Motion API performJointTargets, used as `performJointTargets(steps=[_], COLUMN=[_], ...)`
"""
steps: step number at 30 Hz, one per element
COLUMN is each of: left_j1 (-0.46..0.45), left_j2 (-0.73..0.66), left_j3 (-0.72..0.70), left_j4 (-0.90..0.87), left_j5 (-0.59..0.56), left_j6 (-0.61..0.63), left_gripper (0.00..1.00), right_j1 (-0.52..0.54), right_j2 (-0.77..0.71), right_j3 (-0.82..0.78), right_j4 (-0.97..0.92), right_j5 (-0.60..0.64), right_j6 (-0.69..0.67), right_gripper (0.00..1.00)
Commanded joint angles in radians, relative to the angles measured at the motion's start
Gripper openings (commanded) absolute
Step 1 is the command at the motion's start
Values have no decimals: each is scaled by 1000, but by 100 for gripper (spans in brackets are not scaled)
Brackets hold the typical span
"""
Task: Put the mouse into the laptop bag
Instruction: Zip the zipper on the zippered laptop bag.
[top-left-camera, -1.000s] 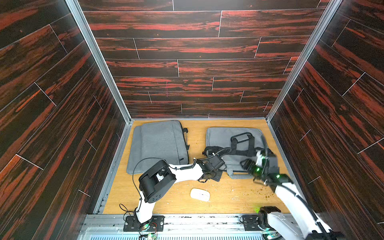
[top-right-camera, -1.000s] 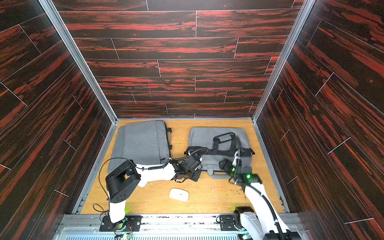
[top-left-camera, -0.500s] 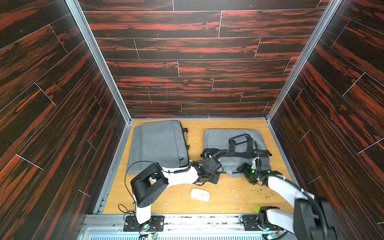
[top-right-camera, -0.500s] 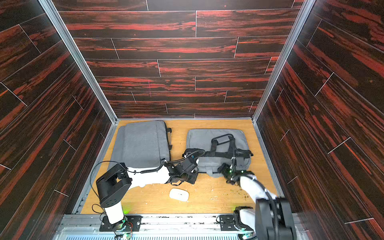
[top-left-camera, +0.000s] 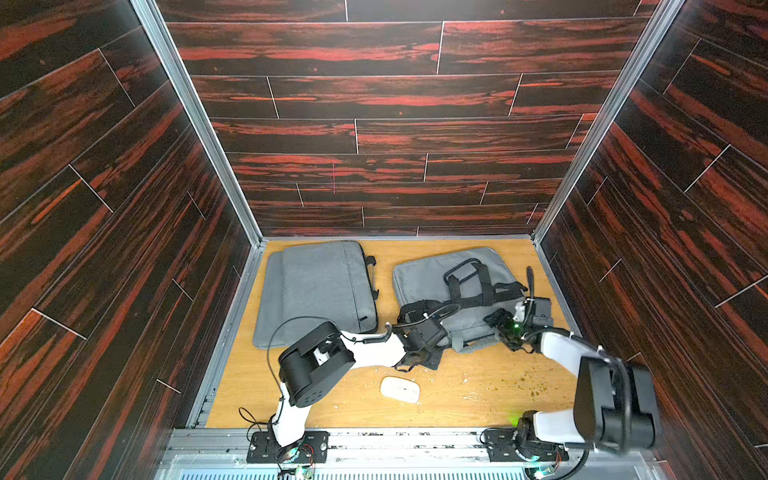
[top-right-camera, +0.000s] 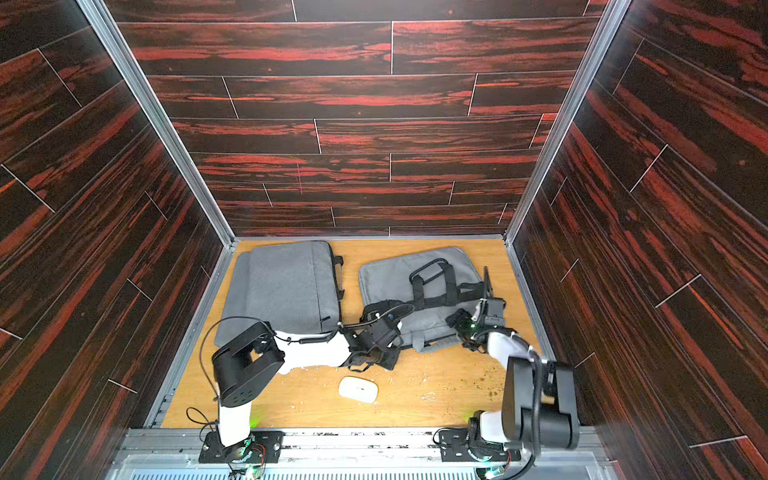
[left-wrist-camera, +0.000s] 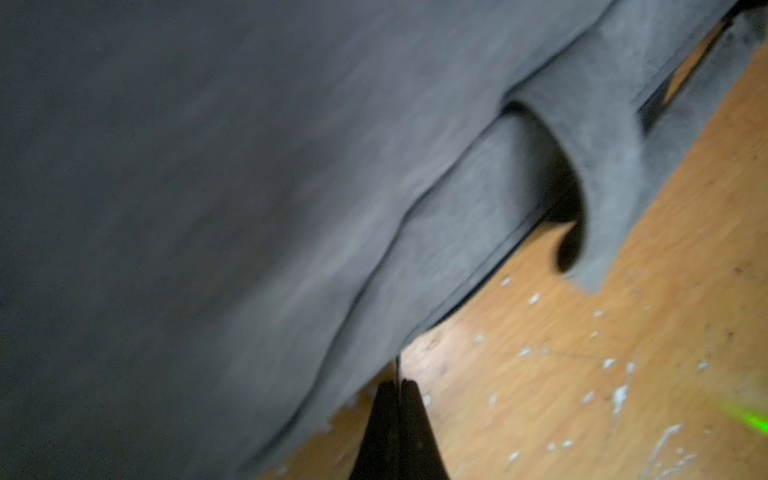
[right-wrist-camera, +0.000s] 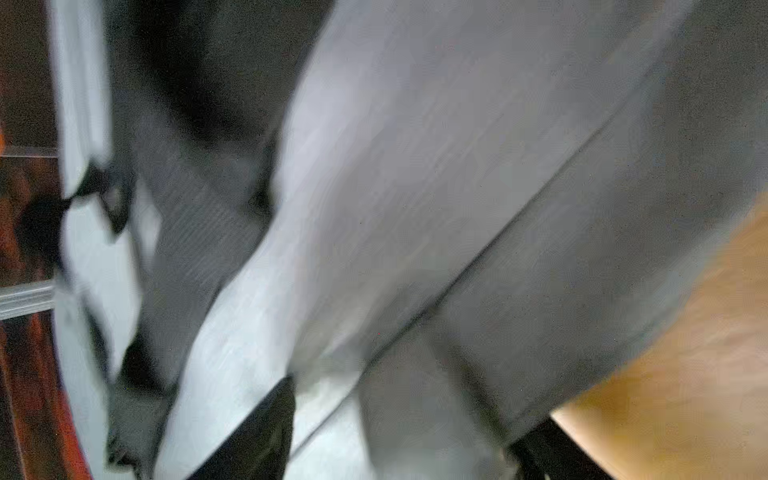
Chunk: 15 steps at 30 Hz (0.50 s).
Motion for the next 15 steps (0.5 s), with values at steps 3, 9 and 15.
performJointTargets(steps=[3,9,15], left_j1=[-13,-28,-37], left_j2=[22,26,11], left_j3=[98,130,124], left_j4=[-21,-34,-34], left_j5=[84,106,108], left_j6=[16,12,0], left_gripper=[0,0,0], right_j1=[140,315,388], right_j2=[-230,-376,-227], right_j3=[-163,-290,-292], right_j4=[-3,77,295], right_j5=[4,24,11], right_j6=[145,323,403], right_gripper=[81,83,83])
